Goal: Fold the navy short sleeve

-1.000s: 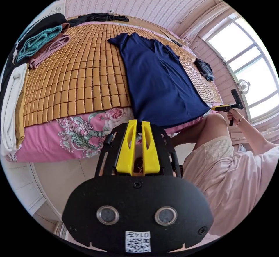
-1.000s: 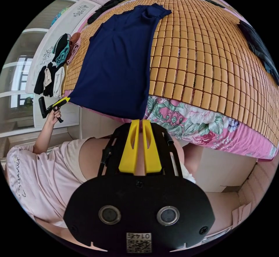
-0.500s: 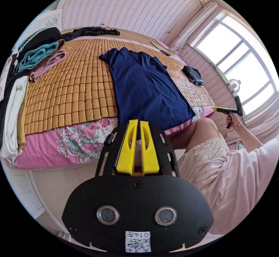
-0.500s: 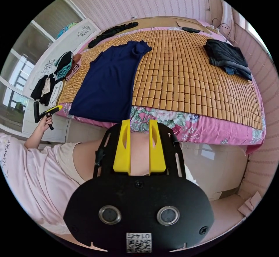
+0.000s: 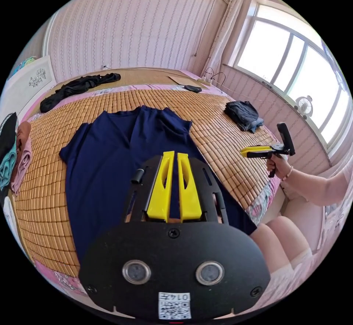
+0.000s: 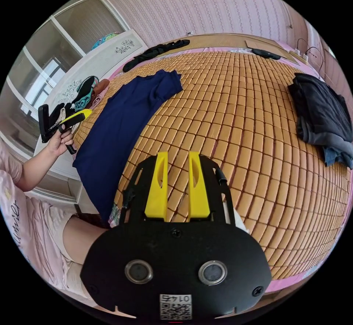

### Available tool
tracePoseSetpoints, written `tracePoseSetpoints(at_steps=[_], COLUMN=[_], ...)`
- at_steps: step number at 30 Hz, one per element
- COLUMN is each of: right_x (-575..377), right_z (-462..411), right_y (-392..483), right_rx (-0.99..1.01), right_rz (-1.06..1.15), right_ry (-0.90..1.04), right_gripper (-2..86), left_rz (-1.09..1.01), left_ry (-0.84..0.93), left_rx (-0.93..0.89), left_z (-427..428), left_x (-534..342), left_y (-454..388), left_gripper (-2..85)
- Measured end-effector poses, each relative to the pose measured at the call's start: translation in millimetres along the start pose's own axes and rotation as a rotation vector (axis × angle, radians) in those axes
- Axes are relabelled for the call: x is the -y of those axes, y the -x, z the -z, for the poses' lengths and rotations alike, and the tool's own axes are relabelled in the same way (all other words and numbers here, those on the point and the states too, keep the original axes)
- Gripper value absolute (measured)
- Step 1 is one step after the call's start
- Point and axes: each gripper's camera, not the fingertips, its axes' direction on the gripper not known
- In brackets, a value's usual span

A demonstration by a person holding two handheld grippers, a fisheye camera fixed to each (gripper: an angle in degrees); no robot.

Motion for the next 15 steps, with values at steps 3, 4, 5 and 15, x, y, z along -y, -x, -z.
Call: tracePoseSetpoints(at_steps=[3, 4, 5, 15], right_x=[23.2, 33.1, 44.7, 163.7], right_z=[-19.0, -23.4, -27.0, -88.1], right_y=[-11.7, -13.1, -13.1, -40.5], right_rx=[0.091, 0.105, 0.109, 0.029], right_rz=[-0.023, -0.029, -0.027, -0.090], right_ry=[0.022, 0.027, 0.033, 0.049], right_gripper=[8.8, 8.7, 8.5, 9.4], left_rz=[-0.004, 0.008, 0.017, 0.012], left_ry=[0.055, 0.066, 0.075, 0.130], left_rx=[-0.045, -0.058, -0.066, -0.037], left_z=[-41.5, -52.5, -61.4, -133.9], left_x=[38.5, 51.9, 65.2, 168.9], left_y=[-14.6, -17.8, -19.9, -13.7], left_gripper=[0.7, 1.1, 1.6, 4.0])
